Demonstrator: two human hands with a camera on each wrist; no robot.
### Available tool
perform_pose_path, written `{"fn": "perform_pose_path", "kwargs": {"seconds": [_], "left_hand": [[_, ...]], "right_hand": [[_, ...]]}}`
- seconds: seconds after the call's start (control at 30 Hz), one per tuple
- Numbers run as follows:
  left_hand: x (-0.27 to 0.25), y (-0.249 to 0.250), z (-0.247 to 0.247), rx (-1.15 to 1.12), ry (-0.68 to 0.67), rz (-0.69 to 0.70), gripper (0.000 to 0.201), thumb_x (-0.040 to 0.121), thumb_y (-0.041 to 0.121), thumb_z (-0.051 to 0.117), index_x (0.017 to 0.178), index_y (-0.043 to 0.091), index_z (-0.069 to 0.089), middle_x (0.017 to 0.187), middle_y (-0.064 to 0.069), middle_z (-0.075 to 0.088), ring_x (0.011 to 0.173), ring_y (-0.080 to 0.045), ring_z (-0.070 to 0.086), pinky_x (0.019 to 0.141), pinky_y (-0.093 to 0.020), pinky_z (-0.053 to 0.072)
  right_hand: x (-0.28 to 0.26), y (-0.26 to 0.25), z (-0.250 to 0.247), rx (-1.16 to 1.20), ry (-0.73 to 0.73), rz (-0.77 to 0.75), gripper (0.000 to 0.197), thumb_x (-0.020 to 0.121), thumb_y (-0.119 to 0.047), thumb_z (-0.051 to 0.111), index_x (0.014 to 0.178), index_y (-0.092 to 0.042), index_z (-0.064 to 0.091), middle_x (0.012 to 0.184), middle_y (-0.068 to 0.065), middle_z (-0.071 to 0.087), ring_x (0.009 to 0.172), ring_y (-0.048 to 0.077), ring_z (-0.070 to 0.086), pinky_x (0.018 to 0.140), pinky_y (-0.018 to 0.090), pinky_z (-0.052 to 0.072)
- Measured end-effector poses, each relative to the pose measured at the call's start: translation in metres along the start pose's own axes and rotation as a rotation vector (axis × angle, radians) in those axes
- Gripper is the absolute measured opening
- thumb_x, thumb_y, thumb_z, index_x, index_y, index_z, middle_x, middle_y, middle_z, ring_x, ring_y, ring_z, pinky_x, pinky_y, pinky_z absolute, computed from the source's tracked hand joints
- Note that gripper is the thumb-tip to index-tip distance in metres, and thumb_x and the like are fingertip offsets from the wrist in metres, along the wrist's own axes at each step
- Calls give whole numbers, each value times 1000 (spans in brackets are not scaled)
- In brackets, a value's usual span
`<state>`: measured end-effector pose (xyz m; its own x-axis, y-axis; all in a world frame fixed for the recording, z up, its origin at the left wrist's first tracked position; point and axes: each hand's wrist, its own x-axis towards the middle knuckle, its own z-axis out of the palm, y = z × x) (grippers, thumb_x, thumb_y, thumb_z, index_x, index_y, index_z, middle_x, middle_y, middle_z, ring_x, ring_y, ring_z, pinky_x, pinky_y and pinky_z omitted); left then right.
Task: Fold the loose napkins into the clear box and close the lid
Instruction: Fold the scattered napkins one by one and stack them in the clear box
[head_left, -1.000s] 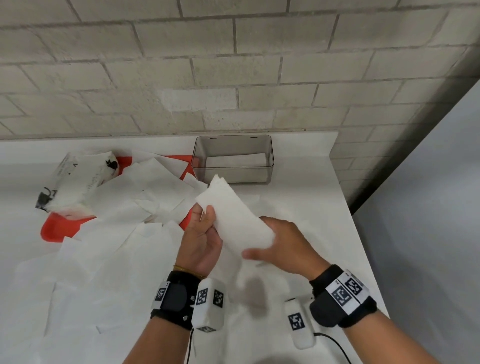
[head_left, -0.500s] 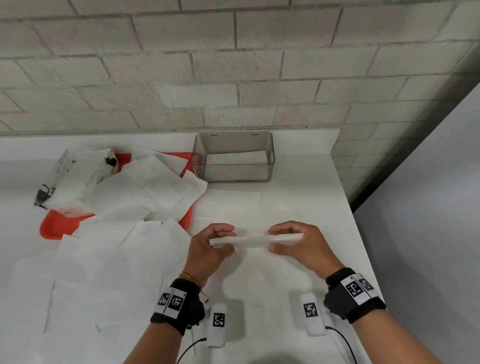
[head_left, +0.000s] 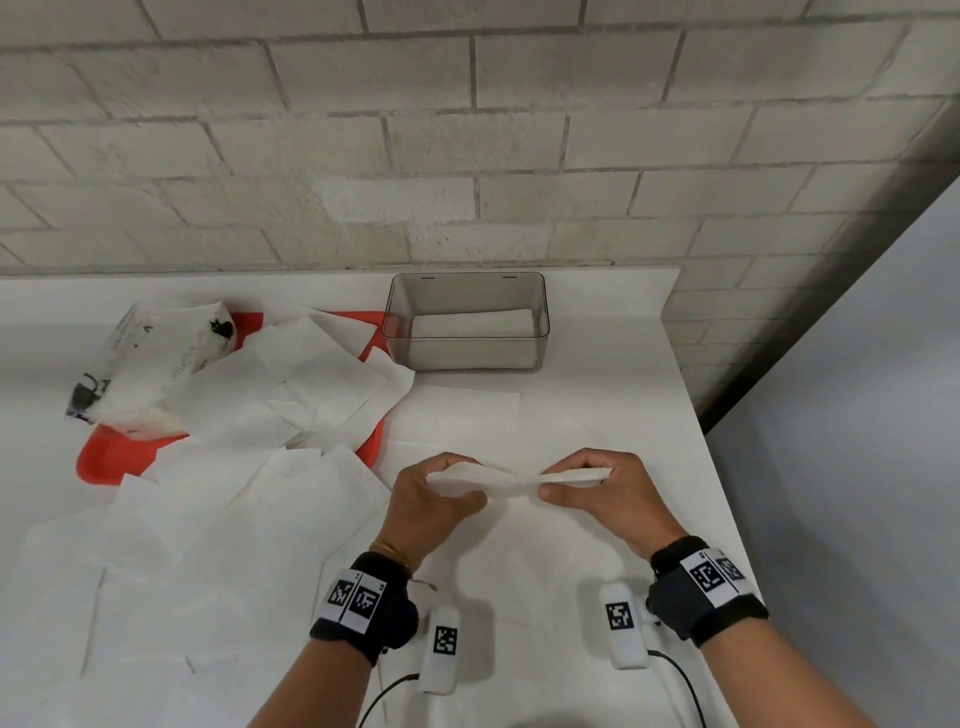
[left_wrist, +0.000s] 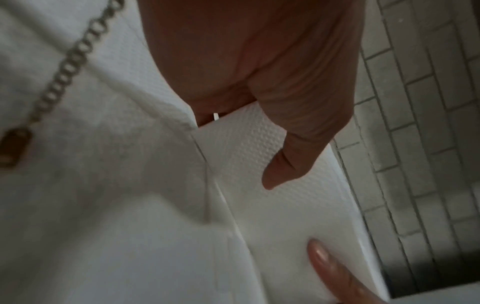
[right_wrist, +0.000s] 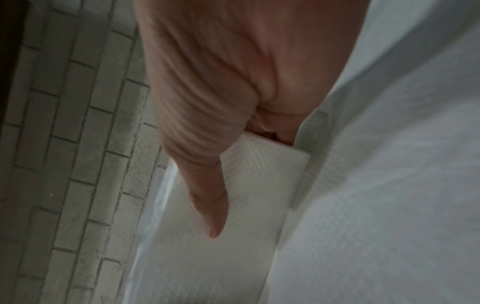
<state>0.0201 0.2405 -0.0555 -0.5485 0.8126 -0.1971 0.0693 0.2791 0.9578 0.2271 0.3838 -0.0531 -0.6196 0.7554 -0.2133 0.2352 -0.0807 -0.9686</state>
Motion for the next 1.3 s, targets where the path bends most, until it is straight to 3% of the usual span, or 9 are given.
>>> {"fn": "perform_pose_path", "kwargs": {"seconds": [0.17, 0.33, 0.43, 0.53, 0.67, 0.9, 1.0, 1.13, 1.3], "left_hand": [[2, 6, -8, -22, 12, 50, 18, 77, 8, 89, 89, 19, 83, 93, 5, 81, 90, -12, 75, 83, -24, 60], [6, -10, -14, 171, -34, -33, 28, 70, 34, 96, 92, 26, 83, 92, 12, 80, 87, -7, 75, 81, -24, 61], [10, -10, -22, 87, -19, 5, 23, 74, 30, 93, 85, 13, 82, 84, 6, 80, 76, -14, 75, 75, -28, 61], [20, -9, -37, -6, 37, 13, 47, 76, 27, 92, 70, -8, 61, 65, -4, 58, 61, -17, 54, 61, -27, 54], [28, 15, -47, -185, -1, -97, 12, 85, 12, 83, 84, 4, 73, 76, -9, 75, 67, -20, 69, 55, -29, 57], [44, 23, -49, -50, -95, -131, 14, 93, 14, 75, 104, 4, 78, 92, -12, 80, 69, -28, 74, 46, -31, 57], [54, 30, -60, -11, -14, -119, 13, 95, 13, 73, 105, 7, 77, 92, -14, 79, 60, -24, 71, 42, -29, 54], [79, 54, -85, 35, -7, -135, 23, 101, 19, 66, 111, 0, 72, 100, -20, 77, 76, -36, 74, 58, -38, 63], [126, 117, -102, -45, 143, 7, 17, 103, 12, 62, 117, 4, 67, 99, -7, 72, 77, -19, 72, 53, -25, 61]], "right_hand": [[-1, -7, -5, 22, -11, -22, 23, 68, -21, 97, 85, -18, 81, 92, 2, 79, 82, 12, 72, 75, 22, 55], [3, 1, -4, -83, -70, 37, 24, 73, -27, 95, 91, -19, 82, 93, 1, 81, 89, 22, 77, 87, 43, 60], [6, 2, -6, -79, -52, 63, 24, 74, -29, 93, 93, -20, 84, 95, -1, 82, 93, 17, 77, 92, 40, 58], [11, -2, -11, -17, -36, 55, 32, 75, -31, 93, 100, -14, 83, 104, 4, 81, 102, 22, 76, 98, 43, 59], [19, -16, -12, 113, -45, 57, 30, 81, -17, 87, 109, -9, 80, 110, 5, 80, 107, 20, 76, 98, 38, 58], [29, -23, -4, 144, -44, 133, 19, 84, -10, 84, 103, -10, 81, 100, 1, 81, 97, 21, 78, 81, 35, 64], [32, -17, -7, 9, -25, 135, 24, 74, -20, 93, 94, -22, 80, 92, -8, 81, 85, 12, 75, 83, 33, 60], [35, 0, -17, -362, -4, 89, 62, 55, -45, 101, 112, -43, 75, 119, -24, 69, 108, -3, 63, 92, 22, 51], [36, 13, -18, -769, -126, -6, 71, 58, -52, 96, 124, -45, 70, 137, -29, 52, 126, 2, 40, 107, 22, 32]]}}
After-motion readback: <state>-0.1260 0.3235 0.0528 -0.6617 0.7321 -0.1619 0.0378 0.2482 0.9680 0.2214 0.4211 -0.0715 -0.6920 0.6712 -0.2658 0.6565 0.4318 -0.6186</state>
